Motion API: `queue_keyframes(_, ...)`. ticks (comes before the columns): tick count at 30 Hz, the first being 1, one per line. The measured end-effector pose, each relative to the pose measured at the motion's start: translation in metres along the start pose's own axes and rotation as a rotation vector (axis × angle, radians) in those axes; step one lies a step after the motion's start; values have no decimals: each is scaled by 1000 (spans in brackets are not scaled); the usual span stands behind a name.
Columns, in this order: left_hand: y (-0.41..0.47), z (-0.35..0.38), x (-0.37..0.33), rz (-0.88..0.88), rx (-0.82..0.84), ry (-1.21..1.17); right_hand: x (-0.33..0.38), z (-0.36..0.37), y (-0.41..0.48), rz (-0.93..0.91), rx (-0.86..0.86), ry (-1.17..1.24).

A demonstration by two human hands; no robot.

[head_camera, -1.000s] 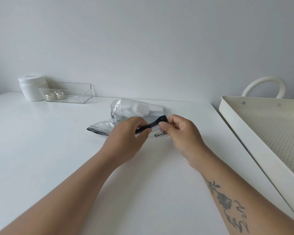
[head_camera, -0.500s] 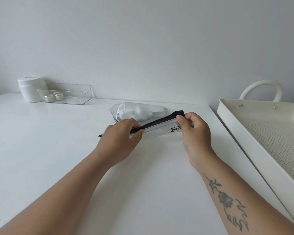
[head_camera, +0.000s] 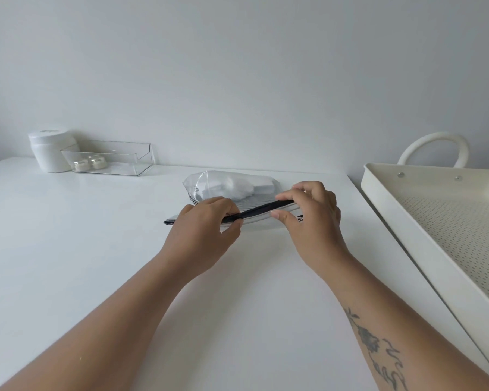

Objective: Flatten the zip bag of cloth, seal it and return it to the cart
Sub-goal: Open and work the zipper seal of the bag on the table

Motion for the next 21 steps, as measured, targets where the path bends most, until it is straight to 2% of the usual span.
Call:
queue_keyframes(7, 1, -2, 3, 6, -34, 65, 1, 1, 1, -44, 14, -35)
queue_keyframes(17, 1, -4, 7, 6, -41, 110, -8, -5, 2, 142, -17, -45)
queue_keyframes(21, 1, -4, 7, 13, -55, 115, -4, -8, 0, 143, -21, -141)
Point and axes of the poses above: each hand's wrist, its own y-axis towards the middle knuckle, its own z-axis out of the palm, x = y × z, the point moved 4 cm from there along y, towards the middle knuckle, and after that the axes turned 5 degrees about z, right-handed, at the moved point
